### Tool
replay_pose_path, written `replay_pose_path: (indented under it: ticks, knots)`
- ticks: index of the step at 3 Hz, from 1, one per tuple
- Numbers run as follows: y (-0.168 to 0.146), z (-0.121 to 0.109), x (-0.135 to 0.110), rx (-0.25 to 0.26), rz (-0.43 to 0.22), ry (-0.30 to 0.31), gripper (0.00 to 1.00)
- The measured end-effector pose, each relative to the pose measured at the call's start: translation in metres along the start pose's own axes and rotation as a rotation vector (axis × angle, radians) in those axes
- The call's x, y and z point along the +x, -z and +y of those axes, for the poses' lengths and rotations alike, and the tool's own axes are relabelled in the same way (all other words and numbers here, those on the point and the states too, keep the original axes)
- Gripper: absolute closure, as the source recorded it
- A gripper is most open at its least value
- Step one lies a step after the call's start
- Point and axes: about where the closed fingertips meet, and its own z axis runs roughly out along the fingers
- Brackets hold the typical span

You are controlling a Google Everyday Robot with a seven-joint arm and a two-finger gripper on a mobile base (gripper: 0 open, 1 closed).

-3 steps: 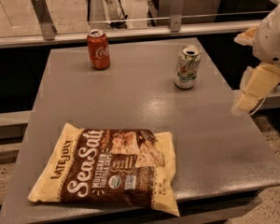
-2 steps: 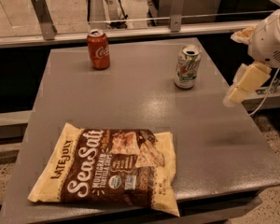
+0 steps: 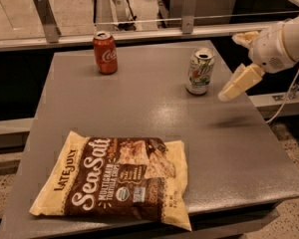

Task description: Move 7up can near brown chip bag

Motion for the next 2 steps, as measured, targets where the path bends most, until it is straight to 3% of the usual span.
replay_pose_path:
  ticks: [2]
  knots:
    - [-0.052, -0.024, -0.021, -0.045, -0.235, -0.056, 0.0]
